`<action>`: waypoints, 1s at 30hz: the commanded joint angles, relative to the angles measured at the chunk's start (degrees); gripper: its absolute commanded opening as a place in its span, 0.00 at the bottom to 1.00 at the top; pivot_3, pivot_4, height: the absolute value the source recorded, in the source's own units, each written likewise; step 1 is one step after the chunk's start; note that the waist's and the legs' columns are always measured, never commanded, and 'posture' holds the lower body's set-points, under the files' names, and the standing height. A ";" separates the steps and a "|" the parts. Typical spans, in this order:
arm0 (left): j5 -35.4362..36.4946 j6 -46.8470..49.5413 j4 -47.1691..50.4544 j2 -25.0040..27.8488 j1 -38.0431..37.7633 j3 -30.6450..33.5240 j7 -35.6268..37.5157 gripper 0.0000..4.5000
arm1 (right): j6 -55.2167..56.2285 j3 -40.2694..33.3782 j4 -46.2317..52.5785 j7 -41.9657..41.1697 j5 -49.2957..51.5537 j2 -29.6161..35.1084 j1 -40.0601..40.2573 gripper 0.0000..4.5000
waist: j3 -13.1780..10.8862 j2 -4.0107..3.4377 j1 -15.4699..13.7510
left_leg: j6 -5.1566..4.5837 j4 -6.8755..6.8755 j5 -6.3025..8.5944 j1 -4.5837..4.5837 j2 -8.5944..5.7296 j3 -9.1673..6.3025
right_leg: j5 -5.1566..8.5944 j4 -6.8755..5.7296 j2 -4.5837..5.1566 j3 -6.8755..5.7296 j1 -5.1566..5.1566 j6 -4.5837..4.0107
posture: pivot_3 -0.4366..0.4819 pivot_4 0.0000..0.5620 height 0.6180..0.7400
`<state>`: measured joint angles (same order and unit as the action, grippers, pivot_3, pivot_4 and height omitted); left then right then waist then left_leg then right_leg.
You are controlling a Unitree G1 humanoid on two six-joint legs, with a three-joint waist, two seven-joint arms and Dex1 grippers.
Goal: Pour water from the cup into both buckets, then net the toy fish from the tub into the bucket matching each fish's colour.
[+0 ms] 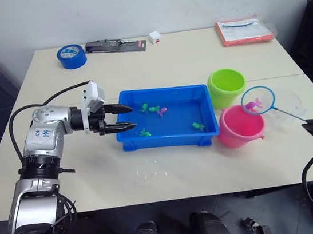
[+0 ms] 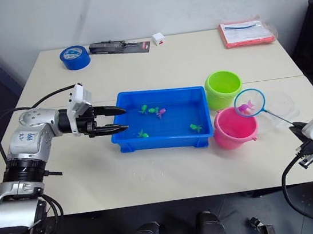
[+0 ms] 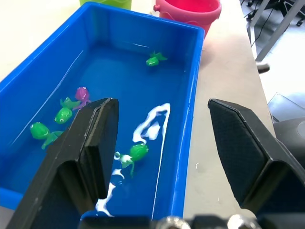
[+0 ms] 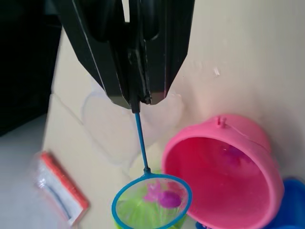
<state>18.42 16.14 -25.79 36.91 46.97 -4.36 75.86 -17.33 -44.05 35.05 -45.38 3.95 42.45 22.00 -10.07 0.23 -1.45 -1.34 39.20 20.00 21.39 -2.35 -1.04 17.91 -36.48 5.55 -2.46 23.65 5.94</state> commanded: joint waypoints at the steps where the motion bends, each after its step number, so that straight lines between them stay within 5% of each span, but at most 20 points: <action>1: -0.19 -0.99 -0.34 -0.04 1.29 0.97 0.48 0.73 | 12.05 -0.39 -1.57 3.61 -6.28 -0.81 2.57 0.18 | 0.00 0.00 -0.01 | 0.00 0.00 0.00 -0.01 0.00 0.00 | 0.00 0.00 0.00 0.00 -0.01 0.00 | 0.48 0.27 0.98; 15: -0.54 -0.74 -0.39 -1.18 2.12 0.73 1.55 0.73 | 42.83 1.24 -10.94 16.67 -24.85 -1.73 8.21 0.18 | 0.00 0.00 0.07 | 0.01 -0.04 0.00 -0.11 0.01 0.02 | 0.00 0.03 -0.07 0.28 -0.10 0.00 | 0.48 0.27 0.98; 23: -0.59 -0.86 -0.57 -1.58 1.98 0.80 1.58 0.73 | 50.79 0.96 -12.96 24.60 -34.44 -1.00 7.89 0.18 | 0.00 0.00 0.09 | 0.01 -0.04 0.00 -0.11 0.02 0.02 | 0.00 0.03 -0.11 0.31 -0.10 0.00 | 0.48 0.27 0.98; 30: -0.42 -0.43 -0.12 -1.35 1.55 1.09 1.58 0.73 | 49.24 1.89 -13.17 23.87 -31.05 0.98 5.26 0.18 | 0.00 0.00 0.14 | 0.01 -0.04 0.00 -0.12 0.02 0.04 | 0.00 0.03 -0.12 0.33 -0.10 0.00 | 0.48 0.27 0.98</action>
<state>17.76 15.88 -27.22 34.96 48.18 -4.37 77.12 33.05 -41.47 20.62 -21.14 -30.12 42.36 27.96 -10.07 0.23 -1.31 -1.33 39.17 19.99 21.27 -2.32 -1.00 17.91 -36.45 5.43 -2.13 23.55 5.94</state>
